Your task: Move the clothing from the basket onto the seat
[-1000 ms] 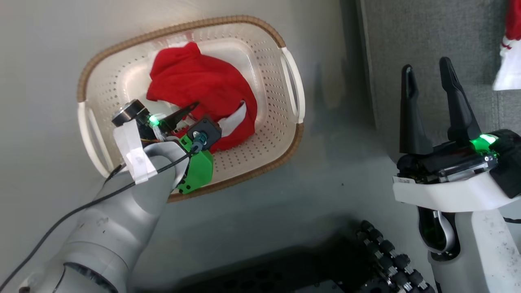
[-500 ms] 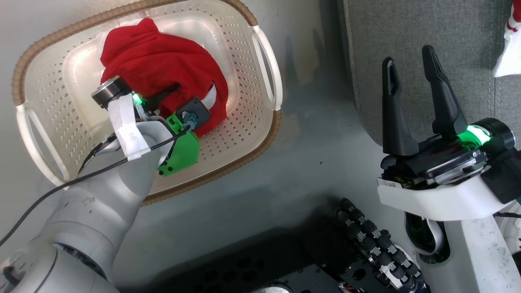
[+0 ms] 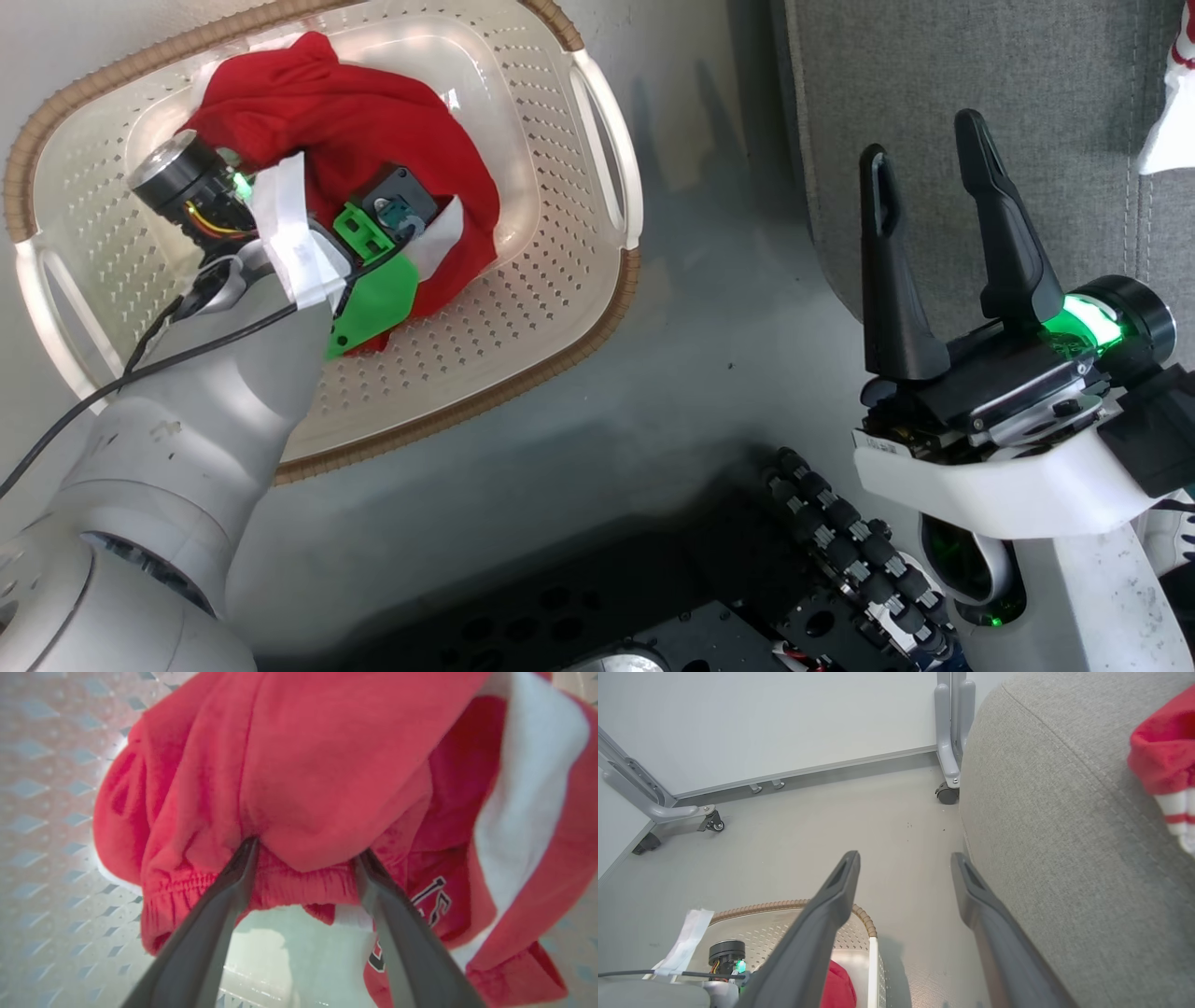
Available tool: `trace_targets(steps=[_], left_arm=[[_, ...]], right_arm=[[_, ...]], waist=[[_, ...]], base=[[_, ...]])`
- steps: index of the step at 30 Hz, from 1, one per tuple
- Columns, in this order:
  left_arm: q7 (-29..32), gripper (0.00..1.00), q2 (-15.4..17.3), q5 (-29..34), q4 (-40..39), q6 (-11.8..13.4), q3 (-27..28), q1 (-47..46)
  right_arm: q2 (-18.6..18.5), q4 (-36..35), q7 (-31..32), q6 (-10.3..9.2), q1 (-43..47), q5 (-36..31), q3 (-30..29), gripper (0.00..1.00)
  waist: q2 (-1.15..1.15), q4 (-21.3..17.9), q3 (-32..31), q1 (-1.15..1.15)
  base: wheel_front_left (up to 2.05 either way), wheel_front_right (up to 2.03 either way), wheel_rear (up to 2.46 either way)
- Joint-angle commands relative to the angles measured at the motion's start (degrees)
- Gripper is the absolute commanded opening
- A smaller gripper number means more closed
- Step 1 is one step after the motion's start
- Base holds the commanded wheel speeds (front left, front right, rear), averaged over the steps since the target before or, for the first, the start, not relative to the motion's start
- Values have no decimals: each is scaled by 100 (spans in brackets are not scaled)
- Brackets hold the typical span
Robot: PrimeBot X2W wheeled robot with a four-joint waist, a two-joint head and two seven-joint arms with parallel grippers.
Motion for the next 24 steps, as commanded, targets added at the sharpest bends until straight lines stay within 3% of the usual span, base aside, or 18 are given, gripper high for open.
trace_targets(steps=[1,11,18,24], left_arm=[[53,100,46,-1,2,36,3,-68],[342,100,82,-114,6,-220,-86,-145],[1133,100,125,-203,6,-529,-171,4],[1410,100,127,-261,6,-457,-202,13]], right_arm=[[10,-9,-17,-2,47,-24,9,100],[13,-77,-17,-2,156,-52,8,100],[13,-109,-17,-2,240,-69,14,100],[13,-140,-17,-2,303,-100,-25,100]], waist=[[0,-7,-7,-1],[0,8,38,-1],[0,22,45,-1],[0,33,43,-1]], base=[[0,0,0],[0,0,0],[0,0,0],[0,0,0]])
